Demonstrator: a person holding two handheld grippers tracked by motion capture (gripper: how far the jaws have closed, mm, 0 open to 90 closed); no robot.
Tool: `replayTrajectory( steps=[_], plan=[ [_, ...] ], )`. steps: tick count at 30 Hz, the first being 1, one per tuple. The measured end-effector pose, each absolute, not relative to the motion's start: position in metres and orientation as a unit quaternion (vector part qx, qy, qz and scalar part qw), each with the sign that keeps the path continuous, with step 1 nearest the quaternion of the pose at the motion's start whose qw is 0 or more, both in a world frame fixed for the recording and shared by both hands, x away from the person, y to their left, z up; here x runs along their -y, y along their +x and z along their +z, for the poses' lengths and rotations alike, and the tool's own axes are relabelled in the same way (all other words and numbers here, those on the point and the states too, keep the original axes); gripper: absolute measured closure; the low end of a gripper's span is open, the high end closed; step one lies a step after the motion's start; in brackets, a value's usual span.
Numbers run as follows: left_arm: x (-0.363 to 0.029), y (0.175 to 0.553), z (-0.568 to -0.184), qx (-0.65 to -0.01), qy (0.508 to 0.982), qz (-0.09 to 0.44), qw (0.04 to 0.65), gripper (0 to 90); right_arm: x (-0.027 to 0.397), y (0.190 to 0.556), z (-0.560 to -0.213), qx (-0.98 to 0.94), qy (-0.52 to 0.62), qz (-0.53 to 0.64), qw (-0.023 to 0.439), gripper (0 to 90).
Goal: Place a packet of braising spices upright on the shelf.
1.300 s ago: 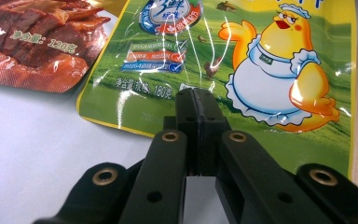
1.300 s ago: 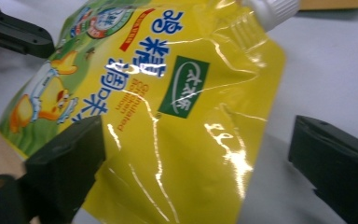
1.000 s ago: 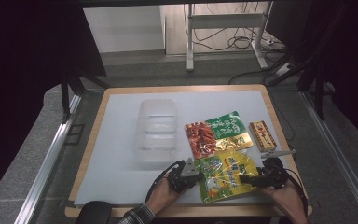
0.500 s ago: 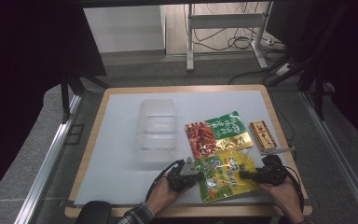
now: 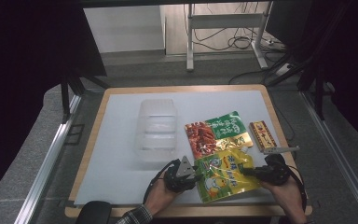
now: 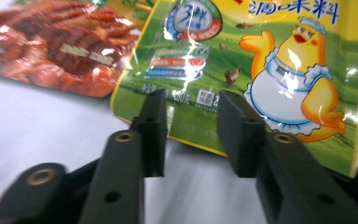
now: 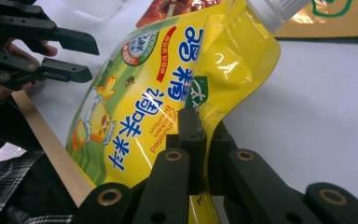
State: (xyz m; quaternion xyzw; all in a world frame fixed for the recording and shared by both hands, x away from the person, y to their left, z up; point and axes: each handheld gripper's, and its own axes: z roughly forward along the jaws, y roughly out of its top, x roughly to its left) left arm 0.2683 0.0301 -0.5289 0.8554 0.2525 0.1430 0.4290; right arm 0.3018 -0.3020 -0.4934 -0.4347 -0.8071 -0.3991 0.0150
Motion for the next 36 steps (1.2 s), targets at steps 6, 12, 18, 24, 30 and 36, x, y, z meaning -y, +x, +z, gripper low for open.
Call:
replayTrajectory(
  steps=[6, 12, 18, 24, 30, 36],
  plan=[
    [-0.037, 0.262, -0.524, -0.251, 0.854, 0.149, 0.431, 37.8, 0.299, 0.298, -0.484, 0.809, -0.426, -0.406, 0.006, 88.6],
    [-0.042, 0.258, -0.521, -0.263, 0.848, 0.140, 0.438, 18.1, 0.296, 0.296, -0.477, 0.807, -0.417, -0.419, -0.004, 88.5],
    [-0.045, 0.254, -0.524, -0.263, 0.851, 0.147, 0.430, 7.6, 0.293, 0.295, -0.469, 0.805, -0.411, -0.428, -0.006, 88.5],
    [-0.050, 0.250, -0.526, -0.265, 0.851, 0.151, 0.428, 6.4, 0.289, 0.294, -0.459, 0.806, -0.400, -0.435, -0.003, 88.6],
    [-0.056, 0.247, -0.527, -0.259, 0.851, 0.164, 0.427, 3.9, 0.282, 0.293, -0.449, 0.812, -0.388, -0.435, -0.006, 88.6],
    [-0.058, 0.243, -0.530, -0.250, 0.860, 0.165, 0.413, 3.1, 0.273, 0.294, -0.436, 0.821, -0.373, -0.432, -0.001, 88.6]
  ],
)
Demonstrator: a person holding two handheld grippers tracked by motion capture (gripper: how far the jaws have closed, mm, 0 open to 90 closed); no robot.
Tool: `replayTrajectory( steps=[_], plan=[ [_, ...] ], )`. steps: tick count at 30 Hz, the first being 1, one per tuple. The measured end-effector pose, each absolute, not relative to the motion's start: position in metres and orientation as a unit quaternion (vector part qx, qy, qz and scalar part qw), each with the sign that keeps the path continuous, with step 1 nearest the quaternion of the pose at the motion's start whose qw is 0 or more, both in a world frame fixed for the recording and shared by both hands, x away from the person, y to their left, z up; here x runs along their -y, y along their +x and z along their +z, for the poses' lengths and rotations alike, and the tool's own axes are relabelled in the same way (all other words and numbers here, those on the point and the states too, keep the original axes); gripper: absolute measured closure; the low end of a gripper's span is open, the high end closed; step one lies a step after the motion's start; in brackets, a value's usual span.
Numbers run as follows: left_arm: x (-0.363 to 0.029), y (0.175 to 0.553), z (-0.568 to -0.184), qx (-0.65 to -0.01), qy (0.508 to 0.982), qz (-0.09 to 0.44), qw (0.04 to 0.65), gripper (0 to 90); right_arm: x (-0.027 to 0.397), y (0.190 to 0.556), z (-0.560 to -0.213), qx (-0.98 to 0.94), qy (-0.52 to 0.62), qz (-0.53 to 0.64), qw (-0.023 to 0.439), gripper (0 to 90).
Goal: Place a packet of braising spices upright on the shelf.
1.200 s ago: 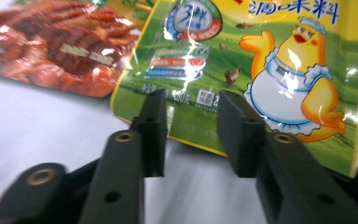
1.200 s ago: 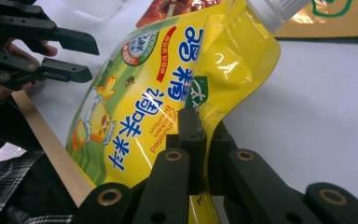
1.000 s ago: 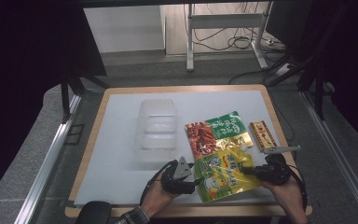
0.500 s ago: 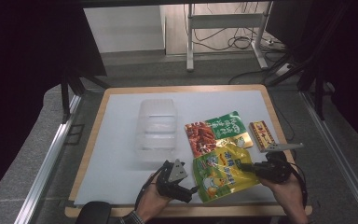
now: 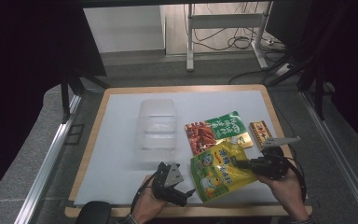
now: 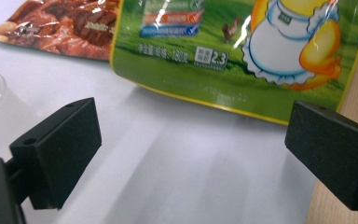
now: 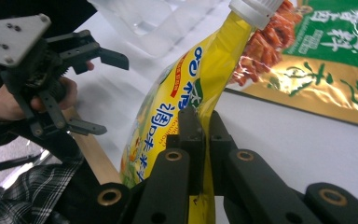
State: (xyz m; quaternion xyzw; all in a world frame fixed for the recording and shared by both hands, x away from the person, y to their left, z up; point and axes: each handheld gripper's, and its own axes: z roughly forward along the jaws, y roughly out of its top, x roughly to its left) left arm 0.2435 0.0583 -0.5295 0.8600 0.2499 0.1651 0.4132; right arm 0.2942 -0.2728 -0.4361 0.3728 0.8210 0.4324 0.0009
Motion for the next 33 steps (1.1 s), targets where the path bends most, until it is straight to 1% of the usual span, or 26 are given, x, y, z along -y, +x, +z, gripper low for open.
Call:
replayTrajectory(
  steps=[2, 9, 17, 19, 22, 24, 29, 33],
  plan=[
    [-0.059, 0.242, -0.529, -0.249, 0.859, 0.163, 0.418, 1.5, 0.269, 0.295, -0.431, -0.824, 0.364, 0.433, -0.001, 88.6],
    [-0.066, 0.236, -0.526, -0.258, 0.849, 0.165, 0.430, 1.0, 0.260, 0.296, -0.417, -0.829, 0.348, 0.437, -0.004, 88.9],
    [-0.074, 0.232, -0.522, -0.264, 0.839, 0.166, 0.445, 1.2, 0.250, 0.297, -0.397, -0.839, 0.330, 0.433, 0.013, 89.2],
    [-0.076, 0.232, -0.521, -0.268, 0.838, 0.159, 0.447, 1.2, 0.248, 0.298, -0.392, -0.841, 0.323, 0.435, 0.013, 89.2],
    [-0.077, 0.232, -0.520, -0.270, 0.838, 0.163, 0.445, 1.2, 0.246, 0.300, -0.383, -0.843, 0.313, 0.437, 0.021, 89.2],
    [-0.079, 0.231, -0.519, -0.270, 0.838, 0.168, 0.444, 1.1, 0.244, 0.302, -0.375, -0.846, 0.306, 0.435, 0.039, 89.3],
    [-0.084, 0.229, -0.518, -0.276, 0.836, 0.178, 0.440, 0.7, 0.244, 0.308, -0.365, -0.848, 0.305, 0.430, 0.061, 89.3],
    [-0.085, 0.228, -0.519, -0.277, 0.838, 0.184, 0.433, 0.5, 0.244, 0.313, -0.359, -0.848, 0.302, 0.431, 0.070, 89.3]
  ],
)
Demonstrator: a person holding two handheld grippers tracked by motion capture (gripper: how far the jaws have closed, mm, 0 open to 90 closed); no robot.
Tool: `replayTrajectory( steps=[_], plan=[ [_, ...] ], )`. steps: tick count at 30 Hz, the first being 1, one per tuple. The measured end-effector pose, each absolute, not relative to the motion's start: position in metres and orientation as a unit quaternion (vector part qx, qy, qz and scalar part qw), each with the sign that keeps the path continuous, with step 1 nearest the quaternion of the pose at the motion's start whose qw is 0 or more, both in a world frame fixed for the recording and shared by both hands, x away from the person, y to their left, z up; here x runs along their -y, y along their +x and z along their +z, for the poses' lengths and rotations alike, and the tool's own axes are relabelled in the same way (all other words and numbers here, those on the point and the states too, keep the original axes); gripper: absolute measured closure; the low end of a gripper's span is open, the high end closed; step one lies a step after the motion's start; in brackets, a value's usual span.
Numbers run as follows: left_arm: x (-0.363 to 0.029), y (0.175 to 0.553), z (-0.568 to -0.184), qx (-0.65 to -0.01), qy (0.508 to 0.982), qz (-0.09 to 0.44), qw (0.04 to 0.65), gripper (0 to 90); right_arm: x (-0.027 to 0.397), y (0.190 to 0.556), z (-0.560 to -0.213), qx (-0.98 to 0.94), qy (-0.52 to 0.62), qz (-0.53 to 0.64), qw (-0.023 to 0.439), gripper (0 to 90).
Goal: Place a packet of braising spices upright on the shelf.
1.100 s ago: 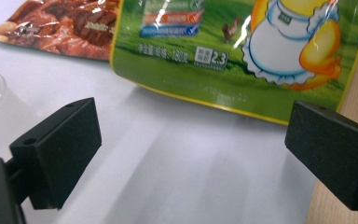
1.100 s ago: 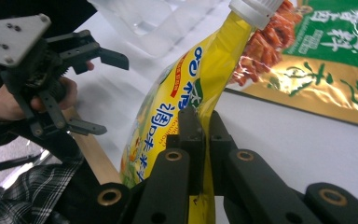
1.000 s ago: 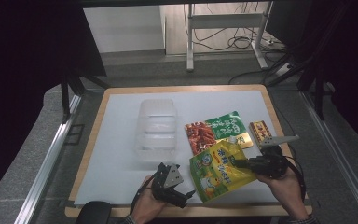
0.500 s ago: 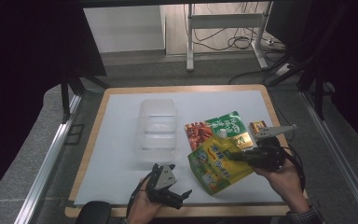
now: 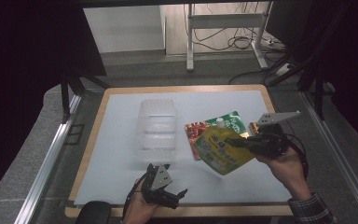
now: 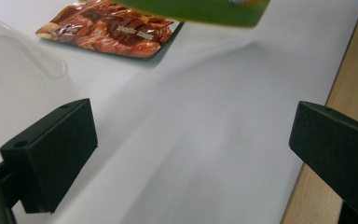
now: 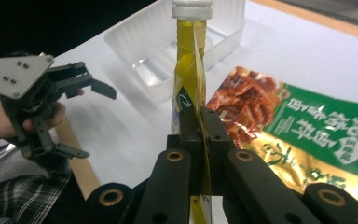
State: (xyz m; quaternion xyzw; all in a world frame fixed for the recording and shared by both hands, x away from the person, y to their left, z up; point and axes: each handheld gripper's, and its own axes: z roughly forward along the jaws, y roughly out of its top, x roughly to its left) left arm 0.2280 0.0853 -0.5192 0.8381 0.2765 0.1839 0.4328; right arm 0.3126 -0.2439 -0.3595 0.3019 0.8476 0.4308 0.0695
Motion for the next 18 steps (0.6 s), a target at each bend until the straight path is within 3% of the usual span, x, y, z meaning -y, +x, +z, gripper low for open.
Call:
replayTrajectory(
  steps=[18],
  plan=[
    [-0.091, 0.224, -0.518, -0.277, 0.836, 0.200, 0.430, 0.0, 0.238, 0.347, -0.342, -0.851, 0.288, 0.429, 0.095, 89.3]
  ],
)
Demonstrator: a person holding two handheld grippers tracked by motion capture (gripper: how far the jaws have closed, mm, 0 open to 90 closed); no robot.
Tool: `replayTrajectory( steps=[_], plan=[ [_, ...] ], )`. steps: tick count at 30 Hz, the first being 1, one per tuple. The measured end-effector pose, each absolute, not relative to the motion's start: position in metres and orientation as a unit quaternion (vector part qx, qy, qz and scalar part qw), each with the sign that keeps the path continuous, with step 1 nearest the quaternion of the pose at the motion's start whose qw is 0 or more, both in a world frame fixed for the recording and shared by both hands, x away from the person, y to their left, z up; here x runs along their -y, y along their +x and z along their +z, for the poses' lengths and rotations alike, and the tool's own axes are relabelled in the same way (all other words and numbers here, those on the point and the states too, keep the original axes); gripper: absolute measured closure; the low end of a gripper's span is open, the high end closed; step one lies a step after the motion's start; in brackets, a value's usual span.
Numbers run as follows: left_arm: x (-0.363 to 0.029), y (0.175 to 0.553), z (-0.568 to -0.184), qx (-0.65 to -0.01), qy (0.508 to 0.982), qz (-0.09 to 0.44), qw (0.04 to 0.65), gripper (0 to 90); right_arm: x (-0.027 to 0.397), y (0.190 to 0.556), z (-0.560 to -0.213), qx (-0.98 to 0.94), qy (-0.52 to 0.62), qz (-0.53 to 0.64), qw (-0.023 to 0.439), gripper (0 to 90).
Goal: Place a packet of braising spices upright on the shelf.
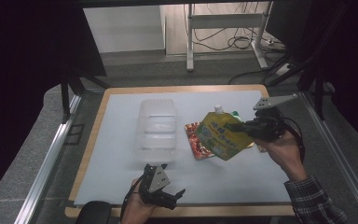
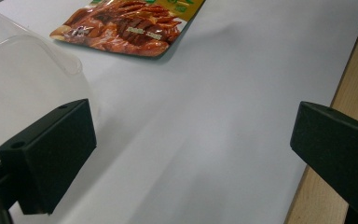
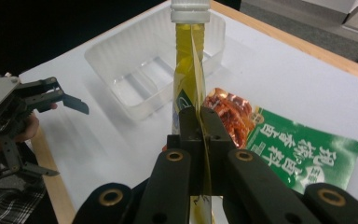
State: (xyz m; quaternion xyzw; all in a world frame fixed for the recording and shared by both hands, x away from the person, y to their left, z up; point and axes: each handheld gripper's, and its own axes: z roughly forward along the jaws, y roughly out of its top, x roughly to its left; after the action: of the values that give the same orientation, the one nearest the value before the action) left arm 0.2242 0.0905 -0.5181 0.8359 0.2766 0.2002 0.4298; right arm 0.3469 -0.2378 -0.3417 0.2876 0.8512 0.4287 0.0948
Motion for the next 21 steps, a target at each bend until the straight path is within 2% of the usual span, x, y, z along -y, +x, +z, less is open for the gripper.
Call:
replayTrajectory(
  steps=[21],
  plan=[
    [-0.094, 0.223, -0.517, -0.274, 0.833, 0.212, 0.431, 0.0, 0.218, 0.386, -0.338, -0.856, 0.267, 0.432, 0.094, 89.2]
  ],
)
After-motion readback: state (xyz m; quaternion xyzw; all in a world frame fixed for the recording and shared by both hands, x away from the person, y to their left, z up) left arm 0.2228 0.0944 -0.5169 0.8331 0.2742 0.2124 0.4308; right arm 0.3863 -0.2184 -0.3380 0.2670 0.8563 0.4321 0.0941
